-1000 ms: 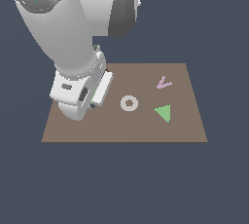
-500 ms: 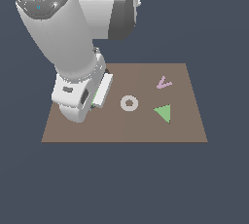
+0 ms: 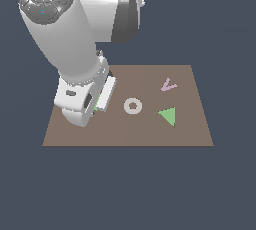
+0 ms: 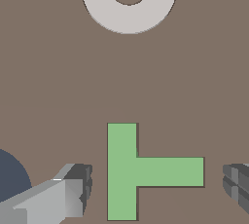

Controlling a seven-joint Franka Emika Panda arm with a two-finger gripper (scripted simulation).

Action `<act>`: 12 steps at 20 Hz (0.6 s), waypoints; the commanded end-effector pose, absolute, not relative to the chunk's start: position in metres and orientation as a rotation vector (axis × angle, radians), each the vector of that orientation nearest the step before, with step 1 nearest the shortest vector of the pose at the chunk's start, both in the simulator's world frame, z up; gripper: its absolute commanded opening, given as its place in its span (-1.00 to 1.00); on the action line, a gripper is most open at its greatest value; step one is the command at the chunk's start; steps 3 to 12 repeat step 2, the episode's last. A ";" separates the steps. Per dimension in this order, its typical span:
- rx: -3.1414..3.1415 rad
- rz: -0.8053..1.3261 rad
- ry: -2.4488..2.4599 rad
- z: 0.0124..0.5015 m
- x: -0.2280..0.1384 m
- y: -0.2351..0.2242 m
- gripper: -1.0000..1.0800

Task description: Insert a designated object into the corresponding slot on a board.

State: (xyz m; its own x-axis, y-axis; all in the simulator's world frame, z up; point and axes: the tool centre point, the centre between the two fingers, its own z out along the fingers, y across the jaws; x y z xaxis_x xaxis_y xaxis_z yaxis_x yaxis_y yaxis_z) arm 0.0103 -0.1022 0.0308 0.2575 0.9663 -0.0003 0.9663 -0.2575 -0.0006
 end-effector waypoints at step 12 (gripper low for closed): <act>-2.491 0.001 -1.914 0.031 0.010 -0.102 0.92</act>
